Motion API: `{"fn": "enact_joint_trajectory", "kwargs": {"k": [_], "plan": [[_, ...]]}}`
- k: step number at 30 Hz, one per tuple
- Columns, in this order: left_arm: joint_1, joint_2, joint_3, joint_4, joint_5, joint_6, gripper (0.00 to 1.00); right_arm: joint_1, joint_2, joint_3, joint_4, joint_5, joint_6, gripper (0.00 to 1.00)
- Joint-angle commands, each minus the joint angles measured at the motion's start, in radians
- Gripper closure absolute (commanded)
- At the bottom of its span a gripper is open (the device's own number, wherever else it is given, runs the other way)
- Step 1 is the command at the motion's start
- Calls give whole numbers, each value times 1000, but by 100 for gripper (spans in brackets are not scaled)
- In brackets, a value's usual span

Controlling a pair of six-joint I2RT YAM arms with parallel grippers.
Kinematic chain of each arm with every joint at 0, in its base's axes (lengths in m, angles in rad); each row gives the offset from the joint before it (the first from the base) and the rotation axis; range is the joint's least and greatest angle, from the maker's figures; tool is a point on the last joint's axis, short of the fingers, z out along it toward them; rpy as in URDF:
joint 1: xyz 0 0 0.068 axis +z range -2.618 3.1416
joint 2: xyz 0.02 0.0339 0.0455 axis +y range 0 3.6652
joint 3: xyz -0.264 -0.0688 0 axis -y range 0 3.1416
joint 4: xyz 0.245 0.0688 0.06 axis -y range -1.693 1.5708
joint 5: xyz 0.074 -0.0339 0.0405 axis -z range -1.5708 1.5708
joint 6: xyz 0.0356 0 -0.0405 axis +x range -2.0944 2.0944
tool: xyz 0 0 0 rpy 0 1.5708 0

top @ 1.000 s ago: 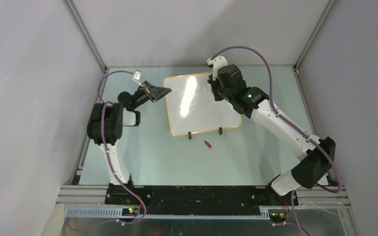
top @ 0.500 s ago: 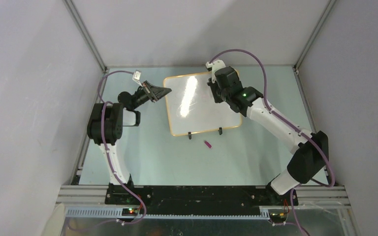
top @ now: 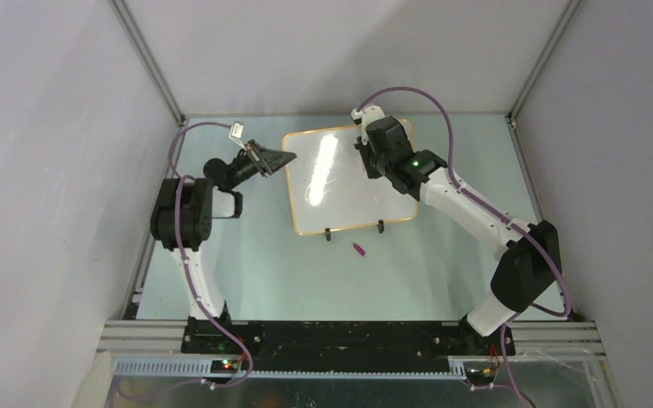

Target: Write a sentence on the whiteboard

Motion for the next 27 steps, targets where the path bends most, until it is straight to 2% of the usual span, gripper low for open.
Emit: {"fn": "enact_joint_trajectory", "kwargs": {"k": [1, 27], "plan": [[-18, 1, -15, 20, 69, 69, 100, -8, 20, 1, 36, 48, -7, 100], [-17, -1, -15, 20, 69, 70, 100, 32, 11, -22, 28, 62, -5, 100]]}}
